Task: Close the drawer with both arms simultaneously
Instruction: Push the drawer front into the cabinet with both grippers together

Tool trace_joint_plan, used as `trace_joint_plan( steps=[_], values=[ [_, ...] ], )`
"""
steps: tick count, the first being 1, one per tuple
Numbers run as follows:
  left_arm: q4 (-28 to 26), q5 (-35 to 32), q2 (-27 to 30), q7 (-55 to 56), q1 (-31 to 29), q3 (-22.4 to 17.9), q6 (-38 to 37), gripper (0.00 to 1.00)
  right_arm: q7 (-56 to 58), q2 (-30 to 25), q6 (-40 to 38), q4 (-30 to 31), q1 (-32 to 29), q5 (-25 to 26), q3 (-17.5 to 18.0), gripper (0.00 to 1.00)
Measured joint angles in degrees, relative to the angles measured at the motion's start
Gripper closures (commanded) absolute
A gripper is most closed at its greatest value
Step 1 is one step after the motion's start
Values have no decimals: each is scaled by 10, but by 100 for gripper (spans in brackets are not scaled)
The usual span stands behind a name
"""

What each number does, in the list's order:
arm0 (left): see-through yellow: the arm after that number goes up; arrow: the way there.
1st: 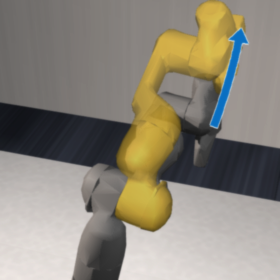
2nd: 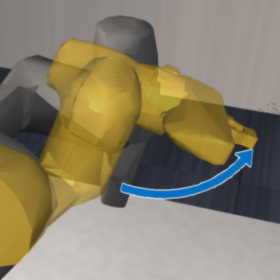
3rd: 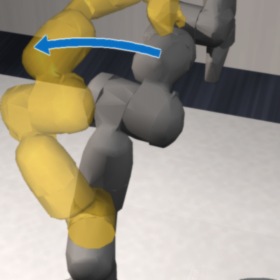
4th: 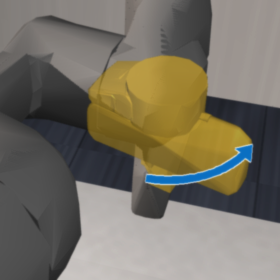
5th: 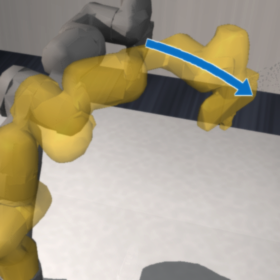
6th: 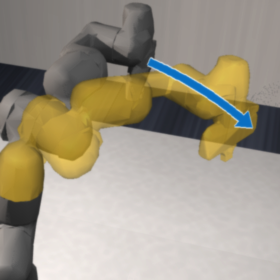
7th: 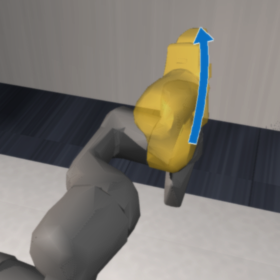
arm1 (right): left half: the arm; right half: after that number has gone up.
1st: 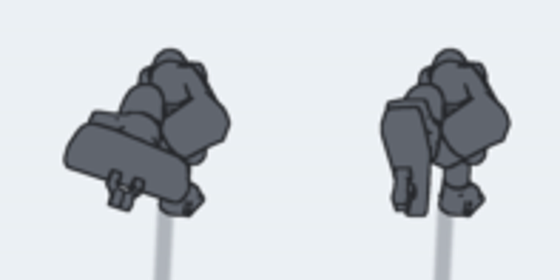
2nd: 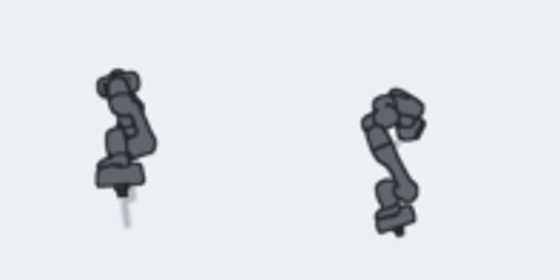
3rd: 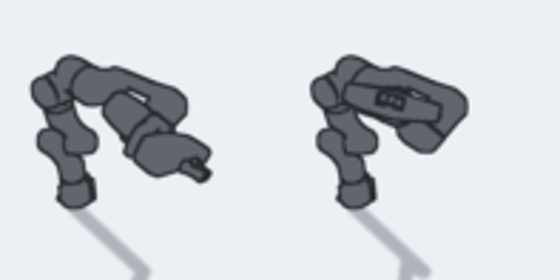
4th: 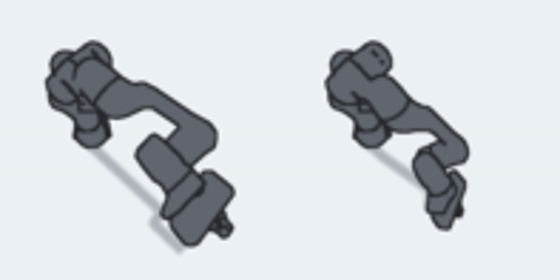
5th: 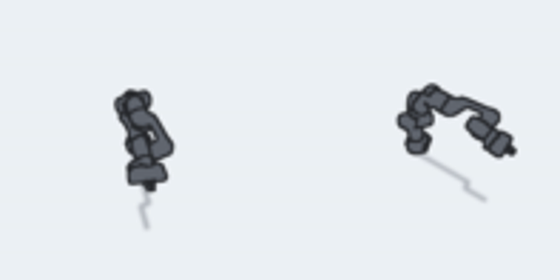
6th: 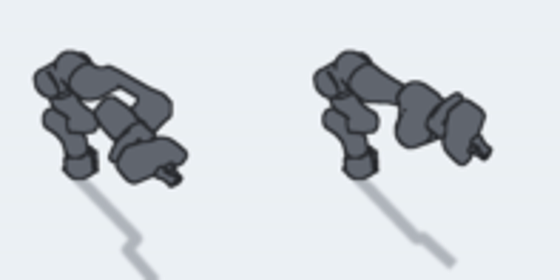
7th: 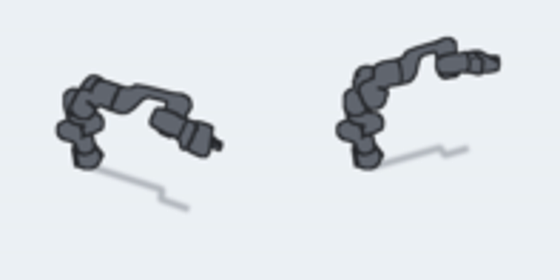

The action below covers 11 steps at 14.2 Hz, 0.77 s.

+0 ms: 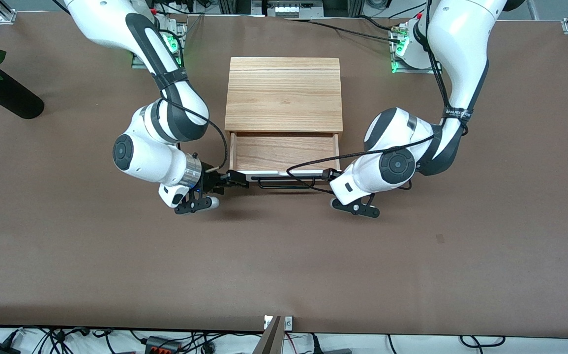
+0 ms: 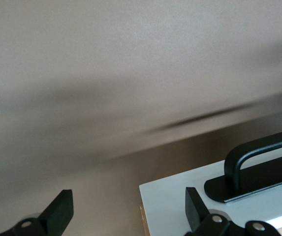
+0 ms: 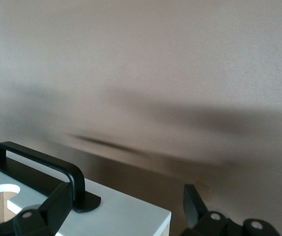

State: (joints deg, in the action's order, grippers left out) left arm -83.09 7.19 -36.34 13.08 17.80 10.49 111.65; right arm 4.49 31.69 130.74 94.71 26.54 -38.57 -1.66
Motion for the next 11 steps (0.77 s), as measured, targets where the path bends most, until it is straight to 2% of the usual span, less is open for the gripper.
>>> trace_joint_plan(
  steps=[3,11],
  values=[
    [1,0,0,1,2,0,-10,0,0,3,-21,17,5,0,1,0],
    [-15,0,13,1,8,12,-28,0,0,3,-81,16,5,-5,-2,0]
  ],
)
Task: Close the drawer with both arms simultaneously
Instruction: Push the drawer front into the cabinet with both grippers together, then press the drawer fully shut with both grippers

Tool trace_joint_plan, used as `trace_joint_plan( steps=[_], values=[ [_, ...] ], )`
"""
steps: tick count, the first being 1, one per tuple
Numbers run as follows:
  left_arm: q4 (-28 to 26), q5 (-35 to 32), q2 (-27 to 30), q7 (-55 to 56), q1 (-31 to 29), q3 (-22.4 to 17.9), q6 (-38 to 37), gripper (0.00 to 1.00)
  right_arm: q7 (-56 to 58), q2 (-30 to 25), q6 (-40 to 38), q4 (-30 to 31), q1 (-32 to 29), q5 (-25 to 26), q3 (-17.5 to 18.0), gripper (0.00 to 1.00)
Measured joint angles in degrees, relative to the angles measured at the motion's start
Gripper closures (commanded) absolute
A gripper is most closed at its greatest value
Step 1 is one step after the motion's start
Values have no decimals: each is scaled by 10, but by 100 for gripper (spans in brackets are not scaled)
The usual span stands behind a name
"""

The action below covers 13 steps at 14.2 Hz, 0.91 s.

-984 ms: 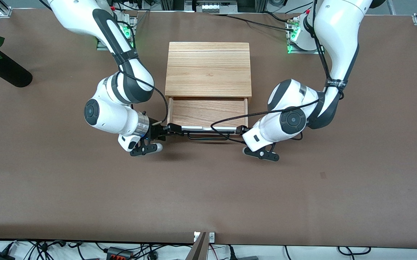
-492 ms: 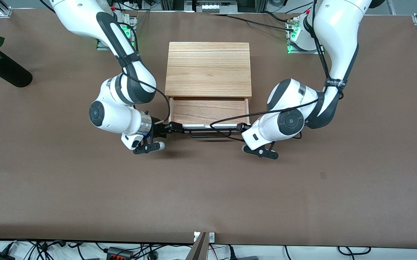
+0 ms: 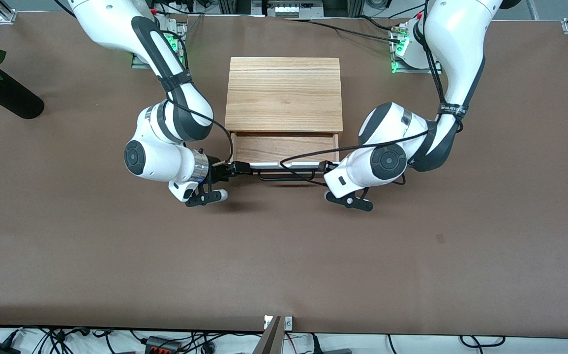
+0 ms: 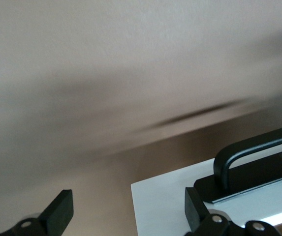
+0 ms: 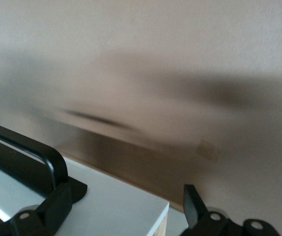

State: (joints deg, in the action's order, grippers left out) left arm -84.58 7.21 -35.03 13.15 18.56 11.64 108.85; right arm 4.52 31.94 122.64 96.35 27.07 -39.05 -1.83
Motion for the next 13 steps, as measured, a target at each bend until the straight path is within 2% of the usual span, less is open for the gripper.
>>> trace_joint_plan(
  steps=[13],
  values=[
    [-84,6,35,2,2,29,-7,0,0,8,-140,4,0,-1,-1,0]
  ],
)
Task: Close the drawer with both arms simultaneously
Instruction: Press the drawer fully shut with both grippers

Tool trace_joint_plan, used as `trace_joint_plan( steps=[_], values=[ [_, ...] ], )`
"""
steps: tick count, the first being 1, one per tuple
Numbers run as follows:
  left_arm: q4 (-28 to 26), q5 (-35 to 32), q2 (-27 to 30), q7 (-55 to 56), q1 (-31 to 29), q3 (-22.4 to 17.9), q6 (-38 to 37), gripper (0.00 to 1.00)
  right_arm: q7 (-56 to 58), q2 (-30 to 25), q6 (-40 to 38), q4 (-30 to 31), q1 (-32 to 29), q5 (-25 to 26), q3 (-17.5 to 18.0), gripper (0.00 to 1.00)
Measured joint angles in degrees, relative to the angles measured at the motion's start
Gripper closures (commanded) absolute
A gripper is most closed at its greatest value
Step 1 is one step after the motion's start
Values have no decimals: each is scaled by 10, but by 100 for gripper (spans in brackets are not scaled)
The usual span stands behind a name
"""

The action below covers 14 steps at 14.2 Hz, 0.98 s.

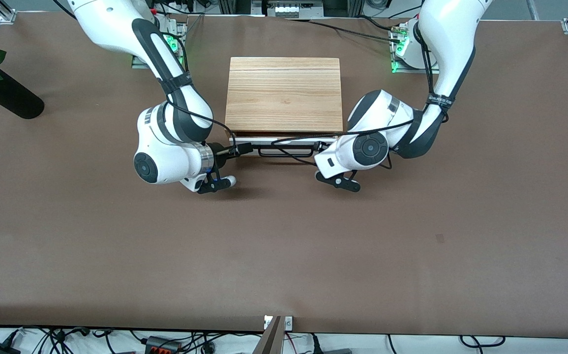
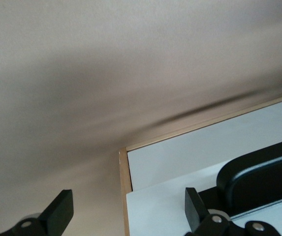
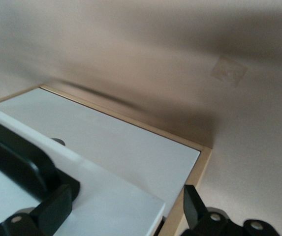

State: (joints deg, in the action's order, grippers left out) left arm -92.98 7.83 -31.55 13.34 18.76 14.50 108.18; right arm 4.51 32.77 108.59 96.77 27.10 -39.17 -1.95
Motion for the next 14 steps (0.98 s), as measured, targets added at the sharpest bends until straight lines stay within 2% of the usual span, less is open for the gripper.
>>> trace_joint_plan(
  steps=[5,9,14],
  values=[
    [-18,1,14,0,0,3,-3,0,0,10,-39,1,1,0,1,0],
    [-43,6,30,1,-2,3,-3,0,-1,10,-43,1,1,0,1,0],
    [-46,8,33,5,-3,3,-1,0,-1,10,-44,1,0,-1,0,0]
  ],
)
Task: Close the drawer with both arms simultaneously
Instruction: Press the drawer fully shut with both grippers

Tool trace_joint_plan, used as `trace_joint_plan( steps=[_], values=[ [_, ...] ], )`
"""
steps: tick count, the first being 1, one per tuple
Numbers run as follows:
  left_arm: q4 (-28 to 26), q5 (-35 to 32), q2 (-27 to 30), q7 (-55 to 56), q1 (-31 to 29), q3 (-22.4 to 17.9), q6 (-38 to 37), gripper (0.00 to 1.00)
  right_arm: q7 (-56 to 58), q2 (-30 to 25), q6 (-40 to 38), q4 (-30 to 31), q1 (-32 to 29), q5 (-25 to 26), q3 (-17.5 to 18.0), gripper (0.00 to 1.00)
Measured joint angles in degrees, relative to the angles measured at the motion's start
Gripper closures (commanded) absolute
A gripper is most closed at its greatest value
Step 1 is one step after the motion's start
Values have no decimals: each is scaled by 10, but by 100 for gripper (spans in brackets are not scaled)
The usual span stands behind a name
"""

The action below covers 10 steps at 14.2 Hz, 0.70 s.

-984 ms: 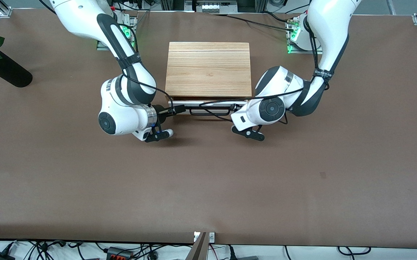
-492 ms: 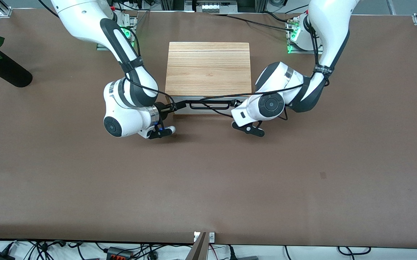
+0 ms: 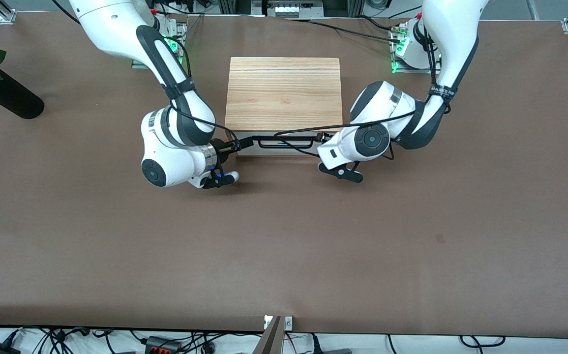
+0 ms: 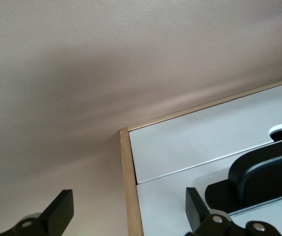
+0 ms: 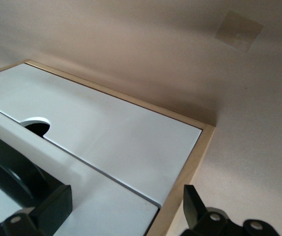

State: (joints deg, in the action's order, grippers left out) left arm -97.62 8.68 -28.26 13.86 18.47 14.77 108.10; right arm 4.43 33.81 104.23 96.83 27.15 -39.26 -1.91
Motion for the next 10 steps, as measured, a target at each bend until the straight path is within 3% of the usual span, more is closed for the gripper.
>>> trace_joint_plan(
  steps=[6,10],
  values=[
    [41,1,6,0,-24,-2,8,0,2,0,-2,-3,-1,0,-3,0],
    [70,1,17,0,-65,-4,4,0,3,-9,-2,-63,-2,26,-25,0]
  ],
)
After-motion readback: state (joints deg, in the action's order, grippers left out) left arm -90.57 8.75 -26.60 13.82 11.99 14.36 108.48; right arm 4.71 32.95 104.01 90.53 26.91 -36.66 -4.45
